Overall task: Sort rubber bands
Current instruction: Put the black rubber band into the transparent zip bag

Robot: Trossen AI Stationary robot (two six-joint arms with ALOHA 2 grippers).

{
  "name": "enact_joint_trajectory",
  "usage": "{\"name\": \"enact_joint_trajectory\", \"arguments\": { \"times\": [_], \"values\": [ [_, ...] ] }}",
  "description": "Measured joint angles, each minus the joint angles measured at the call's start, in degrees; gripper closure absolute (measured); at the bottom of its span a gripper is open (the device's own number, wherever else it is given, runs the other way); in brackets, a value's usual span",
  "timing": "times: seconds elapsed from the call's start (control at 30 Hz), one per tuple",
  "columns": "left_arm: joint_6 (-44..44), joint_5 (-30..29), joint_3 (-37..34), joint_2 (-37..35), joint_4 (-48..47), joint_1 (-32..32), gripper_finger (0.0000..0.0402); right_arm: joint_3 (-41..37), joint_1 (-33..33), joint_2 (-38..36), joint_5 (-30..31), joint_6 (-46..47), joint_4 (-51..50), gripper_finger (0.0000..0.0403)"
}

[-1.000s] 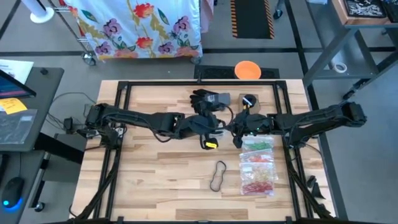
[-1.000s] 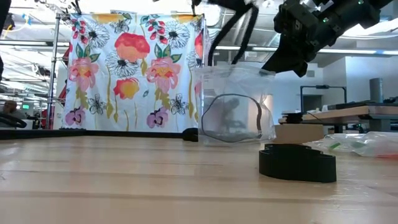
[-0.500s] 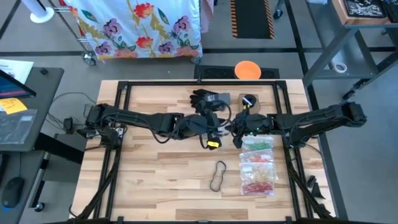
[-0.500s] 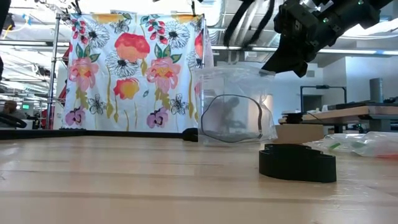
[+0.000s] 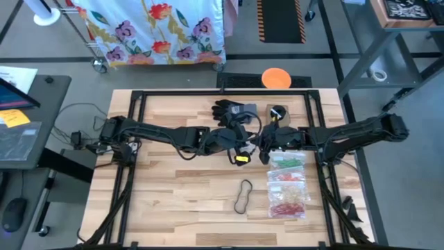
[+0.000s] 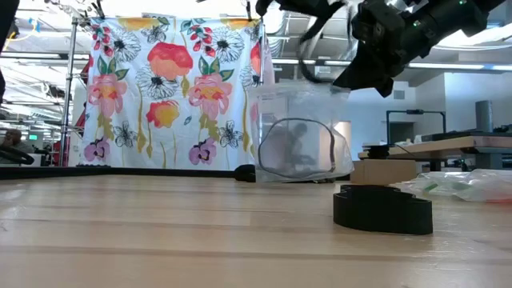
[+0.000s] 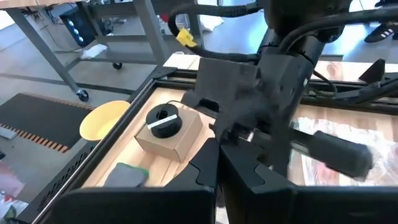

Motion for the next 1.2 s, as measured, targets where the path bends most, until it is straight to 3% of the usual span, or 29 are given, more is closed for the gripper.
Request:
{"name": "enact_joint_trajectory", "arguments": {
  "times": [0.13,0.5,0.77,1.2],
  "values": [
    [0.01,-0.11,0.02,0.1,0.17,0.02,0.04,0.0,-0.01,0.0,3.33,-0.02,-0.1,0.0403],
    [-1.36,-0.65,-0.08,0.13,-3.24,0.65,0.04,0.0,0.0,0.02,3.31,-0.04,-0.19,0.0403],
    [0.07,-5.93,-1.17,0.15,-2.89,2.97,0.04,0.0,0.0,0.02,3.28,-0.13,-0.19,0.0403],
    [2.57,-4.97,0.11,-0.88,-2.62,6.08,0.04,0.0,0.0,0.02,3.06,-0.13,-1.29,0.0403]
  ]
}}
